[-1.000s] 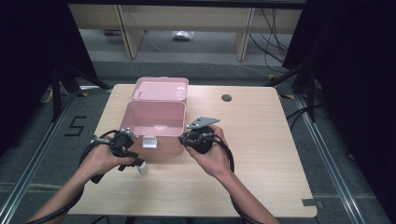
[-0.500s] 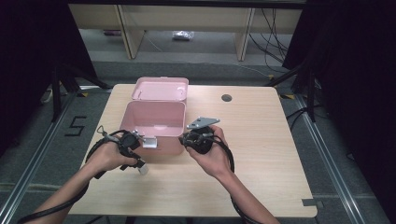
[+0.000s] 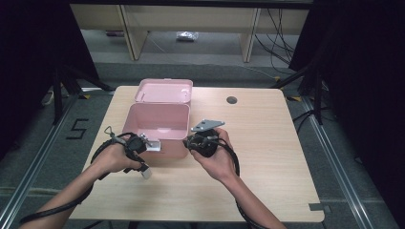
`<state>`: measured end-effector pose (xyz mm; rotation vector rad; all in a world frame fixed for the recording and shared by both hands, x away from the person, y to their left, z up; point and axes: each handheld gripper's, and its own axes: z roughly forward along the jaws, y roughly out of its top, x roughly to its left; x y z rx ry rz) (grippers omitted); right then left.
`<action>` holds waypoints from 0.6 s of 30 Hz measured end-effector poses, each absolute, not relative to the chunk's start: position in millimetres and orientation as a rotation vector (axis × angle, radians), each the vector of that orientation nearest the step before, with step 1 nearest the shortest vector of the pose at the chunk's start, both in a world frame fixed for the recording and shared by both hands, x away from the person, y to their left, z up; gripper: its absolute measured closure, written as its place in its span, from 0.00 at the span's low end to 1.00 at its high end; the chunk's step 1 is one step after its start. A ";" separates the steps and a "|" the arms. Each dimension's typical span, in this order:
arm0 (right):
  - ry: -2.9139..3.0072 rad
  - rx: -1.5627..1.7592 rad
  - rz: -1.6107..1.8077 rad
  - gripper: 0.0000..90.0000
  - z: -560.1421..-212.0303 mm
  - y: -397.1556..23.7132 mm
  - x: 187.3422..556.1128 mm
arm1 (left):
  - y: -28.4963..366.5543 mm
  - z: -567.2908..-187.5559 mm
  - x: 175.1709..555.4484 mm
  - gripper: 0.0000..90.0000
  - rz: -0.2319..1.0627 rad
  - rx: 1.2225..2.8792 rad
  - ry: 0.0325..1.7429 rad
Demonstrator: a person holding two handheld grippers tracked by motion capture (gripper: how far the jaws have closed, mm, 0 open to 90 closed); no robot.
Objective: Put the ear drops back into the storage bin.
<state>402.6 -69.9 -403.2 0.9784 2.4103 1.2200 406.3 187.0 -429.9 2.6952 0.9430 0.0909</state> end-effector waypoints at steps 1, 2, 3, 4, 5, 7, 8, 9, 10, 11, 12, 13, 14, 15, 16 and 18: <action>2.411 0.978 1.220 0.82 -403.2 -70.1 402.7 | 186.5 -430.6 406.4 0.77 0.090 2.696 0.944; 2.411 0.980 1.219 0.82 -403.4 -70.2 402.8 | 186.4 -429.6 407.2 0.77 0.085 2.724 0.935; 2.411 0.974 1.216 0.82 -403.5 -70.6 403.3 | 186.1 -430.0 407.2 0.77 0.089 2.723 0.931; 2.412 0.964 1.211 0.82 -403.8 -70.9 403.9 | 185.6 -430.0 407.0 0.77 0.089 2.723 0.929; 2.412 0.965 1.211 0.82 -403.9 -70.9 403.9 | 185.5 -429.5 407.2 0.77 0.087 2.732 0.921; 2.411 0.964 1.211 0.82 -404.1 -71.0 403.9 | 185.5 -429.1 407.8 0.77 0.085 2.739 0.916; 2.413 0.946 1.213 0.82 -404.3 -71.1 404.7 | 185.2 -429.6 408.0 0.77 0.083 2.734 0.922; 2.418 1.000 1.215 0.82 -403.7 -70.1 402.2 | 185.2 -429.6 408.5 0.77 0.080 2.742 0.918; 2.419 0.999 1.215 0.82 -404.0 -70.0 402.1 | 185.1 -429.3 408.8 0.77 0.076 2.749 0.915; 2.425 0.999 1.220 0.82 -404.1 -69.7 402.0 | 184.8 -429.1 409.1 0.77 0.075 2.757 0.910; 2.424 0.997 1.218 0.82 -404.1 -69.9 402.2 | 184.2 -429.2 409.1 0.77 0.076 2.759 0.911; 2.422 0.989 1.216 0.82 -404.5 -70.0 402.7 | 183.6 -429.4 409.1 0.77 0.079 2.760 0.906; 2.424 1.007 1.220 0.82 -404.0 -69.8 401.9 | 183.1 -429.0 409.2 0.78 0.080 2.770 0.900; 2.419 0.994 1.218 0.82 -404.4 -70.0 402.5 | 182.7 -428.8 409.3 0.78 0.082 2.774 0.898; 2.416 0.992 1.219 0.82 -404.5 -70.1 402.8 | 182.3 -428.8 409.4 0.78 0.083 2.774 0.899; 2.417 0.992 1.213 0.82 -404.1 -70.3 402.8 | 182.1 -428.7 409.7 0.78 0.082 2.776 0.895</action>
